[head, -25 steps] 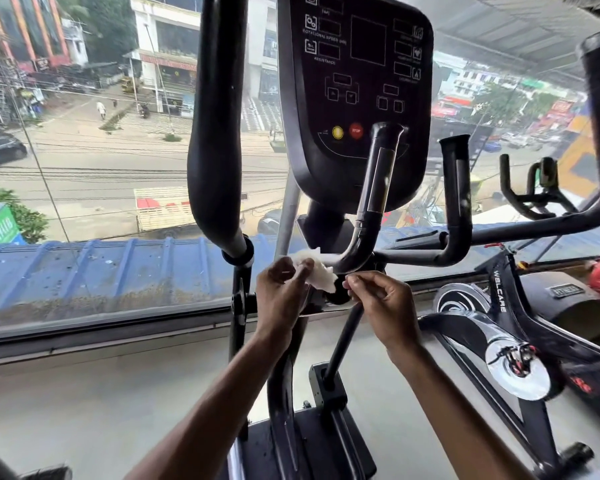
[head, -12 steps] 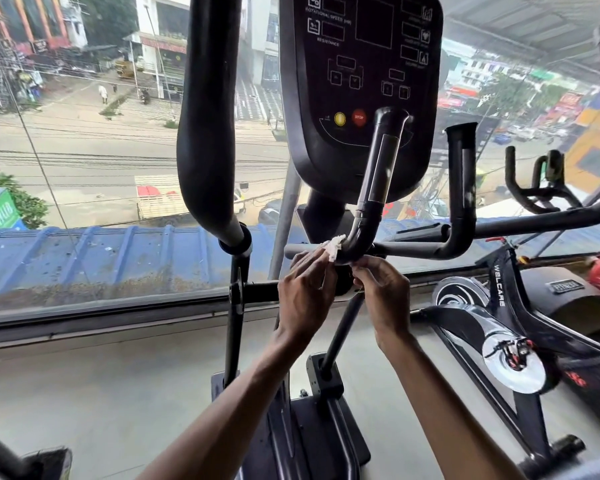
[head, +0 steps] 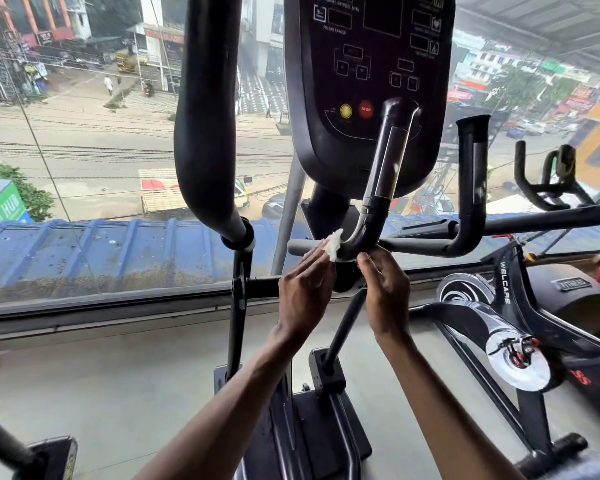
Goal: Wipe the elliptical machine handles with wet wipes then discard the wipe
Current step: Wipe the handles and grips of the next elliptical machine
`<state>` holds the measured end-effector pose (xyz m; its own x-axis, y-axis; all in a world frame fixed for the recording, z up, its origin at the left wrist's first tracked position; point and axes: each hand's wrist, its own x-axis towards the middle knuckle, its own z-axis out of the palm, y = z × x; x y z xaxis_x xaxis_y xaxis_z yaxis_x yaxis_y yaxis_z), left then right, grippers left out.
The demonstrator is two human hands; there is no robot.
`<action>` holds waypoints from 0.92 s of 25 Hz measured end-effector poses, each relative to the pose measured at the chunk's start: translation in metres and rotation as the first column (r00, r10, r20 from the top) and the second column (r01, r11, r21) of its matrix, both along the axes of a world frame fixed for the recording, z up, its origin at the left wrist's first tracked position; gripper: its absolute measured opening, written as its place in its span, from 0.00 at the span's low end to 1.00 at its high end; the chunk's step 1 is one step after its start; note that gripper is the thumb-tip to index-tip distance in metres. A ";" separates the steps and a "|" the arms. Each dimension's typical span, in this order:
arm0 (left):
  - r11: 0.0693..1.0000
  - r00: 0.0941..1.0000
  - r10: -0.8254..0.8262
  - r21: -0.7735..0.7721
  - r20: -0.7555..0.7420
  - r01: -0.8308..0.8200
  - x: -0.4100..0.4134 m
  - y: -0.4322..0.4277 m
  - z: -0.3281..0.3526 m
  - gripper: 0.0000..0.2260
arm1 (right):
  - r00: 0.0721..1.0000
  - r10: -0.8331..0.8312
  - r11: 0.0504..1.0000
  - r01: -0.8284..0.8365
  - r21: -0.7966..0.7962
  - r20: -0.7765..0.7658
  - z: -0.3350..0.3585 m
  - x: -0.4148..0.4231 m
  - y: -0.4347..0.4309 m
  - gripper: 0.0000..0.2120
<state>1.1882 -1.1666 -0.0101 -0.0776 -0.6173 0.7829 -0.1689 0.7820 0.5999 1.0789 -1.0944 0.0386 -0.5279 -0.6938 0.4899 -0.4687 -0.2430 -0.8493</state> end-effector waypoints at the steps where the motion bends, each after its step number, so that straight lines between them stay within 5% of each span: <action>1: 0.998 0.999 0.038 0.044 -0.006 -0.038 0.003 -0.006 0.000 0.11 | 1.000 0.007 1.000 -0.007 0.004 0.003 0.000 0.000 0.000 0.16; 7: 0.998 0.998 -0.027 -0.052 -0.057 0.024 -0.002 0.007 0.019 0.13 | 1.000 0.007 0.999 -0.006 -0.034 0.017 -0.001 0.000 -0.002 0.13; 13: 0.987 0.998 0.053 0.152 0.041 -0.059 0.009 -0.036 0.003 0.11 | 1.000 -0.023 0.999 0.023 -0.039 -0.001 -0.007 -0.001 -0.004 0.16; 18: 0.997 0.997 -0.073 0.023 0.034 0.073 0.012 -0.010 0.018 0.11 | 0.999 -0.033 0.995 0.036 -0.089 0.039 -0.010 0.002 -0.009 0.08; 23: 0.966 0.991 -0.033 0.260 0.126 -0.001 0.019 -0.052 -0.001 0.12 | 0.997 -0.070 0.991 0.071 -0.117 0.012 -0.013 0.004 -0.012 0.03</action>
<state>1.2073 -1.2182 -0.0106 -0.1786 -0.7955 0.5790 -0.2464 0.6058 0.7565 1.0828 -1.1059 0.0257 -0.5776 -0.5930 0.5611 -0.4815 -0.3076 -0.8207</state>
